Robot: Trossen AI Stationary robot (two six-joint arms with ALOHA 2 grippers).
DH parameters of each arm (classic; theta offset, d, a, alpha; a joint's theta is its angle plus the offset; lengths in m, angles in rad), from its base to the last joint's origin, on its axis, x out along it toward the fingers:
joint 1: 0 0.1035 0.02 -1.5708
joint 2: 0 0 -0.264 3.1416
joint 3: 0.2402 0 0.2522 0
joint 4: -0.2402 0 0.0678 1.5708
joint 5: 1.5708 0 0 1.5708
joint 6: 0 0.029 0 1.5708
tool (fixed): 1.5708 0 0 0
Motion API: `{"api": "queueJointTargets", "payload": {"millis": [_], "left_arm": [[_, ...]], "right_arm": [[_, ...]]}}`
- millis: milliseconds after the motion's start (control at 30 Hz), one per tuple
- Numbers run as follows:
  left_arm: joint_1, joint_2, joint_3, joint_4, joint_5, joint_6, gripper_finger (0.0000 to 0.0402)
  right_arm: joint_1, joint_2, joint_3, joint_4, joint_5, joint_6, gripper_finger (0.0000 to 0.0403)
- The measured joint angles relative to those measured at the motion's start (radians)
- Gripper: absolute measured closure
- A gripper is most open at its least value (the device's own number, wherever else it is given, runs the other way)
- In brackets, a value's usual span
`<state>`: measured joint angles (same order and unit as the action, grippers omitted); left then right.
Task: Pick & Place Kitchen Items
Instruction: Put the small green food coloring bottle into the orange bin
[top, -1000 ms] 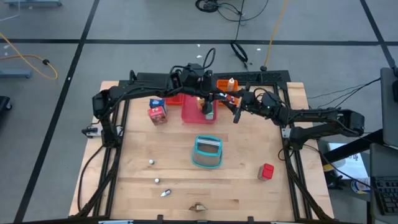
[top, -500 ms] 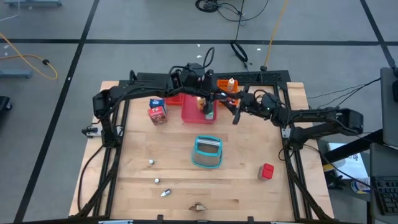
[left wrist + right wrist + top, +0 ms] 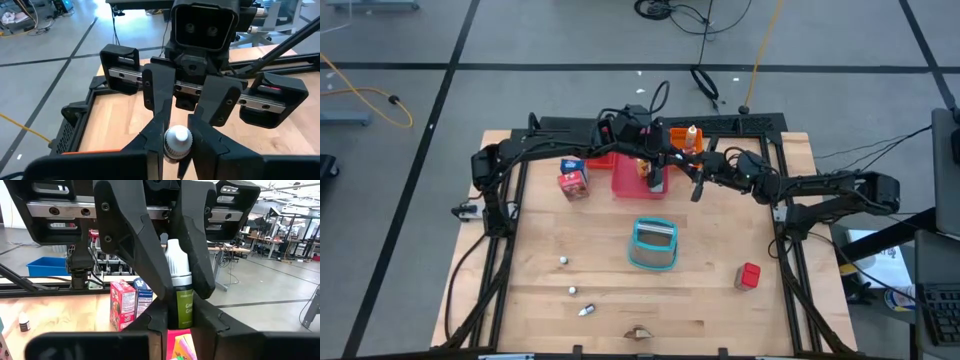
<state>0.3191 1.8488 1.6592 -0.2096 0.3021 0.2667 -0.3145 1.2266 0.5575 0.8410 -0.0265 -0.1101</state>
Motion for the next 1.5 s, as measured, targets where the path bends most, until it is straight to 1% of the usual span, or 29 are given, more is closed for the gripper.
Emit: {"api": "queueJointTargets", "payload": {"millis": [133, 233, 367, 600, 700, 800, 967, 1100, 1200, 1333, 1500], "left_arm": [[0.0, 0.0, 0.0, -0.002, -0.009, 0.0, 0.0332], [0.0, 0.0, 0.0, -0.002, -0.017, 0.0, 0.033], [0.007, -0.006, 0.0, -0.001, -0.023, -0.008, 0.0328], [0.016, -0.017, -0.001, -0.032, -0.086, -0.012, 0.0326], [0.02, -0.028, 0.0, -0.046, -0.107, -0.003, 0.0326], [0.028, -0.05, 0.0, -0.101, -0.14, -0.003, 0.0326], [0.04, -0.107, -0.001, -0.219, -0.149, -0.015, 0.0326], [0.047, -0.161, 0.0, -0.34, -0.156, -0.018, 0.0325], [0.047, -0.199, -0.001, -0.453, -0.167, -0.033, 0.0325], [0.044, -0.24, -0.001, -0.587, -0.181, -0.055, 0.0325], [0.023, -0.269, -0.001, -0.667, -0.186, -0.078, 0.0325]], "right_arm": [[-0.002, 0.0, 0.0, -0.006, 0.002, 0.0, 0.0359], [-0.015, 0.0, 0.0, -0.016, 0.015, 0.005, 0.0359], [-0.039, 0.0, 0.002, -0.017, 0.008, 0.02, 0.0359], [-0.069, -0.002, 0.002, -0.047, 0.024, 0.027, 0.0359], [-0.092, 0.0, -0.002, -0.092, 0.029, 0.035, 0.0359], [-0.131, -0.002, -0.002, -0.111, 0.029, 0.047, 0.0359], [-0.196, 0.0, -0.002, -0.192, 0.034, 0.08, 0.0358], [-0.237, 0.001, -0.002, -0.232, 0.082, 0.087, 0.0358], [-0.265, 0.022, -0.001, -0.231, 0.085, 0.096, 0.0358], [-0.298, 0.088, -0.001, -0.214, 0.083, 0.103, 0.0358], [-0.336, 0.204, -0.001, -0.115, 0.083, 0.13, 0.0358]]}}
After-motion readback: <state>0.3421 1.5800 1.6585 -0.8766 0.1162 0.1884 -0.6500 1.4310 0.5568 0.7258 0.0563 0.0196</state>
